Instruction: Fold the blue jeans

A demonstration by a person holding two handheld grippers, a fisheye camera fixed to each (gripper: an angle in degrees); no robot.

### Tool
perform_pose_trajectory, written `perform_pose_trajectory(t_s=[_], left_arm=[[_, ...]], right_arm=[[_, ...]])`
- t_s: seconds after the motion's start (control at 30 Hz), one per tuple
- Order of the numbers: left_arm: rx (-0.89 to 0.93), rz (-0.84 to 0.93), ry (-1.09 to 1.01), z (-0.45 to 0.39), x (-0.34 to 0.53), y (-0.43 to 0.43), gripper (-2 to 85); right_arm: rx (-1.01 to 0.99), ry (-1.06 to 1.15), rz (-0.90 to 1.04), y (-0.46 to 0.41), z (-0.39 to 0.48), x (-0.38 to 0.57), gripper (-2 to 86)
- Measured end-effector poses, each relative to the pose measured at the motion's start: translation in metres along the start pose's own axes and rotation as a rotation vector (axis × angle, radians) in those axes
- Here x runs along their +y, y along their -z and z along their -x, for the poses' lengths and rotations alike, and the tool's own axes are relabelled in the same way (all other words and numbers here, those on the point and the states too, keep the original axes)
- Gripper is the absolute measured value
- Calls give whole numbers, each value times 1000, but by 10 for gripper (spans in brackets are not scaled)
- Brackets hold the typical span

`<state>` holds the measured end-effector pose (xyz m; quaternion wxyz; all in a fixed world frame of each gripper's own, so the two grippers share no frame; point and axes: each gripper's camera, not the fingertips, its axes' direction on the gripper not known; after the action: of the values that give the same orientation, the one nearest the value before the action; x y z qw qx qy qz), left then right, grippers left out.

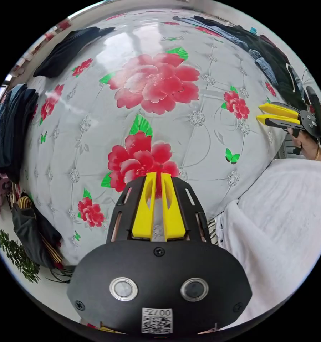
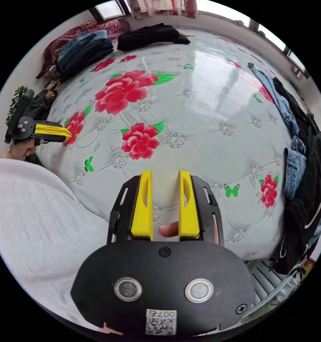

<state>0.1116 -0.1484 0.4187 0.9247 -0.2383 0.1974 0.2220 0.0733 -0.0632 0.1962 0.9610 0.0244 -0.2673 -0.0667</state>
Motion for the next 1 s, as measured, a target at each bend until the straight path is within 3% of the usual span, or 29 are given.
perform_pose_trajectory(t_s=[0.27,0.37,0.7,0.87,1.0], left_arm=[[27,-54,146,-31,29,4,-10],[119,-167,185,-53,36,16,-10],[73,-164,115,-131,-6,22,-10],[77,-192,132,-156,-19,31,-10],[82,-191,163,-166,-14,30,-10]], right_arm=[[-155,-68,-60,16,-43,22,94],[-119,-109,-153,41,-77,46,93],[4,-512,-490,127,-218,146,112],[427,-539,-415,132,-227,139,146],[363,-517,-124,78,-262,109,141]])
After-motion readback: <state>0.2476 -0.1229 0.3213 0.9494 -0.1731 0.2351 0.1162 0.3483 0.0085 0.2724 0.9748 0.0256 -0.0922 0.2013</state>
